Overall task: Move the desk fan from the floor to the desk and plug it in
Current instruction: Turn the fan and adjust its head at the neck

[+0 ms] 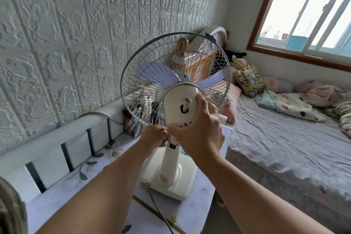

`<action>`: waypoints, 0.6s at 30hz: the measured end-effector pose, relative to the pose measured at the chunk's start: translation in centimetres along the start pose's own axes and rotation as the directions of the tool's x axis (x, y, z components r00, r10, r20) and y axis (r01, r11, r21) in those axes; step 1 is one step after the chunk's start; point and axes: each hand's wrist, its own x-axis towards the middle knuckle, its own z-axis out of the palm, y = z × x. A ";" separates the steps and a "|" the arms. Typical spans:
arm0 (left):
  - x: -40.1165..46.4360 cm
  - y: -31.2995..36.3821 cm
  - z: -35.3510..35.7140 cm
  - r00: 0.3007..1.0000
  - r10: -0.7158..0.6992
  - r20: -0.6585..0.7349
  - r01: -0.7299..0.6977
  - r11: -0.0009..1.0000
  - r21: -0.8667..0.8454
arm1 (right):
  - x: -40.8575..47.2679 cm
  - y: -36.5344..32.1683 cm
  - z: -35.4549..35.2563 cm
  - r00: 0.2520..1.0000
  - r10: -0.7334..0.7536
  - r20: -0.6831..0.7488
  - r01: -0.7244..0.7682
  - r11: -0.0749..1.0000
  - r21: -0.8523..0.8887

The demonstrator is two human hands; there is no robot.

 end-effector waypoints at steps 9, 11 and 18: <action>-1.4 0.0 -0.8 0.985 0.067 0.161 -0.066 0.998 -0.010 | -0.1 -0.1 -0.2 1.000 -0.006 0.009 0.006 1.000 0.002; -1.4 -0.1 -0.9 0.977 0.131 0.169 -0.135 0.991 0.009 | -0.1 0.0 -0.2 1.000 -0.002 0.009 0.002 1.000 0.002; -0.8 -0.7 -1.3 0.964 0.186 0.192 -0.198 0.979 0.043 | 0.0 0.0 -0.1 1.000 -0.009 0.001 0.009 1.000 0.013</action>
